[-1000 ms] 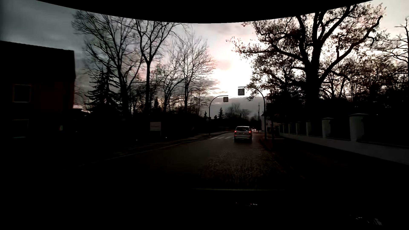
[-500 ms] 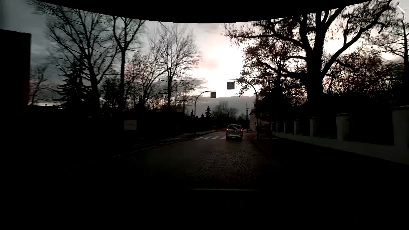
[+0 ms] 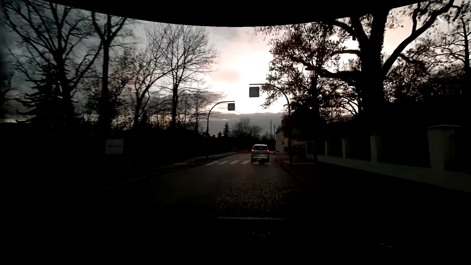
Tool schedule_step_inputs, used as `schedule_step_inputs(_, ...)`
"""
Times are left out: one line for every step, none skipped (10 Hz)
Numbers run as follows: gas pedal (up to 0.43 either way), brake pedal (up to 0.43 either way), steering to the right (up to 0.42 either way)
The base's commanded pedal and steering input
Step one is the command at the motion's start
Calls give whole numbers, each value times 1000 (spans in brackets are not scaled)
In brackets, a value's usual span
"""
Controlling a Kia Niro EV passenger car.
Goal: Follow the waypoints while adhering to traffic rules and regulations
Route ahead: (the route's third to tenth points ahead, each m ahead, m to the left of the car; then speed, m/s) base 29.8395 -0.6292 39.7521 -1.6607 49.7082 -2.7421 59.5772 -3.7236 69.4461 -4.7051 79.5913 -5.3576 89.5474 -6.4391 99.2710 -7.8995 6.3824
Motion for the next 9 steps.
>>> schedule_step_inputs(47,0,58)
schedule_step_inputs(59,0,49)
schedule_step_inputs(59,0,42)
schedule_step_inputs(67,0,40)
schedule_step_inputs(79,0,36)
schedule_step_inputs(79,0,24)
schedule_step_inputs(79,0,18)
schedule_step_inputs(87,0,17)
schedule_step_inputs(87,0,15)
